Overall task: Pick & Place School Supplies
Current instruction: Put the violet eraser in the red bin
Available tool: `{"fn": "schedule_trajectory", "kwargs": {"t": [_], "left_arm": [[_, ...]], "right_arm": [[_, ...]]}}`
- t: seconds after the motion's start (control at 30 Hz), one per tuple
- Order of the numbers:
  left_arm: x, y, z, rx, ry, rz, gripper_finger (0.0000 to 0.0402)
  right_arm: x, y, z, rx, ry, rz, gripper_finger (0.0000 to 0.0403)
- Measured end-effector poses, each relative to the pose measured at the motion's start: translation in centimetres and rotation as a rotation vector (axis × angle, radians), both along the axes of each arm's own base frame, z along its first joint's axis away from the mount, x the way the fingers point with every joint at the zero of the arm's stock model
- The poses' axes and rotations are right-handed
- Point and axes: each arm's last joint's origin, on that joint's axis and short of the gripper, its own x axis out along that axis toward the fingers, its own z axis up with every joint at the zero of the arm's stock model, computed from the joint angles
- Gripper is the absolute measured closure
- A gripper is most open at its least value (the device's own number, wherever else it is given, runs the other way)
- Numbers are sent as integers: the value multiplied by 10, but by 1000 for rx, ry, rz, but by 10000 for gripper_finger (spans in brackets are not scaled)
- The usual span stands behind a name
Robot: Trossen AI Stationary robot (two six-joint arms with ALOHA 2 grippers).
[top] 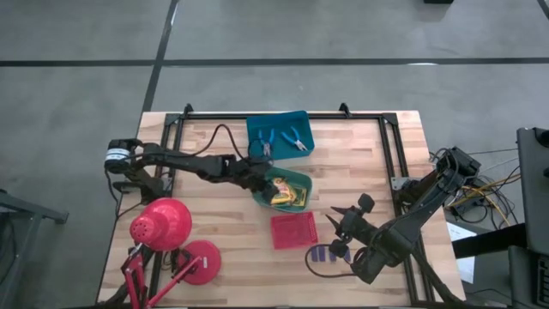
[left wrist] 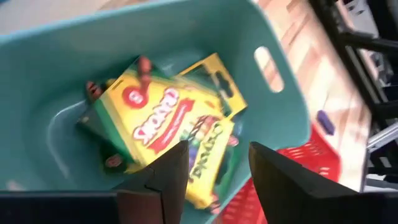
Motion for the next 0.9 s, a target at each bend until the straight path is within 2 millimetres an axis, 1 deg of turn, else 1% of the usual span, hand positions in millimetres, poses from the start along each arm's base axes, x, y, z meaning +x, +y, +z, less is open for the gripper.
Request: {"fn": "schedule_trajectory", "kwargs": {"t": [0.23, 0.57, 0.67, 0.73, 0.8, 0.9], "left_arm": [[7, 0, 13, 7, -40, -7, 229], [19, 0, 42, -3, -146, -45, 229], [23, 0, 53, 60, -196, -85, 230], [27, 0, 62, 151, -248, -141, 232], [30, -3, 70, 246, -298, -197, 234], [34, -9, 83, 314, -356, -242, 234]], "right_arm": [[0, 0, 0, 1, 0, 0, 278], [0, 0, 0, -1, 2, 2, 278], [0, 0, 0, -1, 2, 2, 278], [0, 0, 0, 0, 3, 2, 278], [0, 0, 0, 1, 4, 2, 278], [0, 0, 0, 3, 5, 3, 278]]}}
